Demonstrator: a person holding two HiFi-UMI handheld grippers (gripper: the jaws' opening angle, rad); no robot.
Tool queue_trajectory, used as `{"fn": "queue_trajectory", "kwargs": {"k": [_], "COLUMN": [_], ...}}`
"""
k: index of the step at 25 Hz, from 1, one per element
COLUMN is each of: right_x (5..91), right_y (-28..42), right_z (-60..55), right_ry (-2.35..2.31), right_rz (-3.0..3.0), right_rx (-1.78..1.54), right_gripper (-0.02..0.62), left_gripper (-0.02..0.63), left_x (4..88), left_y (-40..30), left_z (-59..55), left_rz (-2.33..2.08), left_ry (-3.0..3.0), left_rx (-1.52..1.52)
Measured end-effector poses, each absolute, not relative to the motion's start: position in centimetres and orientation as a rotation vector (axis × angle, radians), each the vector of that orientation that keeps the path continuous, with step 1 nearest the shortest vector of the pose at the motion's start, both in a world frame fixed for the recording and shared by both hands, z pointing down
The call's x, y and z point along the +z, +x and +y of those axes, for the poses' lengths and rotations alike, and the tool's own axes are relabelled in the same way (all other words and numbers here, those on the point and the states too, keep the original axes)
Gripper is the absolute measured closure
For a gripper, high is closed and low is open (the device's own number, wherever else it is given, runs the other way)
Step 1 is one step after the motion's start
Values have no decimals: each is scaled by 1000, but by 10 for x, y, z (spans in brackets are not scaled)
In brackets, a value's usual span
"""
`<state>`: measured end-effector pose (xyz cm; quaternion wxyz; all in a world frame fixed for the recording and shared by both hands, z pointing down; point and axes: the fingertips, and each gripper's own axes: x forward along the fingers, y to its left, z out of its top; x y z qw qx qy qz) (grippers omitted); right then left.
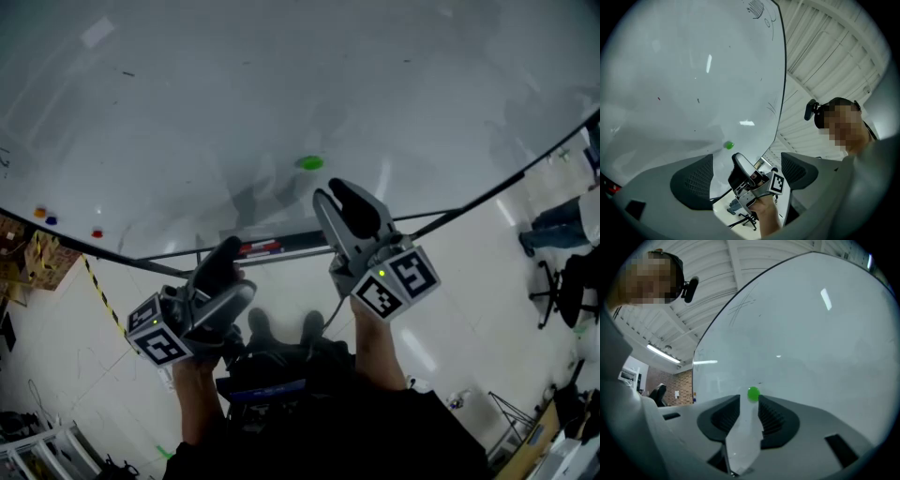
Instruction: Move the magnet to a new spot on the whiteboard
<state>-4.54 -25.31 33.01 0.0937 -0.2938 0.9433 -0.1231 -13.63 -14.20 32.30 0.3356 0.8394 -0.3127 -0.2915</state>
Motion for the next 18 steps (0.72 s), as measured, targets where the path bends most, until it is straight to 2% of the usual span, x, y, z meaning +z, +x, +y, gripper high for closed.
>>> {"fn": "queue_trajectory", "kwargs": {"k": [2, 18], "right_x": [329, 320], "right_y": [-50, -68], "right_z": [-259, -281], "right_ry": [-954, -1406], "right_rz": [2788, 2679], "right_rx": [-343, -143], "right_gripper": [439, 420], "left_gripper": [161, 161], "left_x": [320, 321], "left_y": [-139, -150], "left_z": [-147, -167], "left_rz": [-759, -557], "left_ry": [2207, 2266], "left_rx": [-742, -640]}}
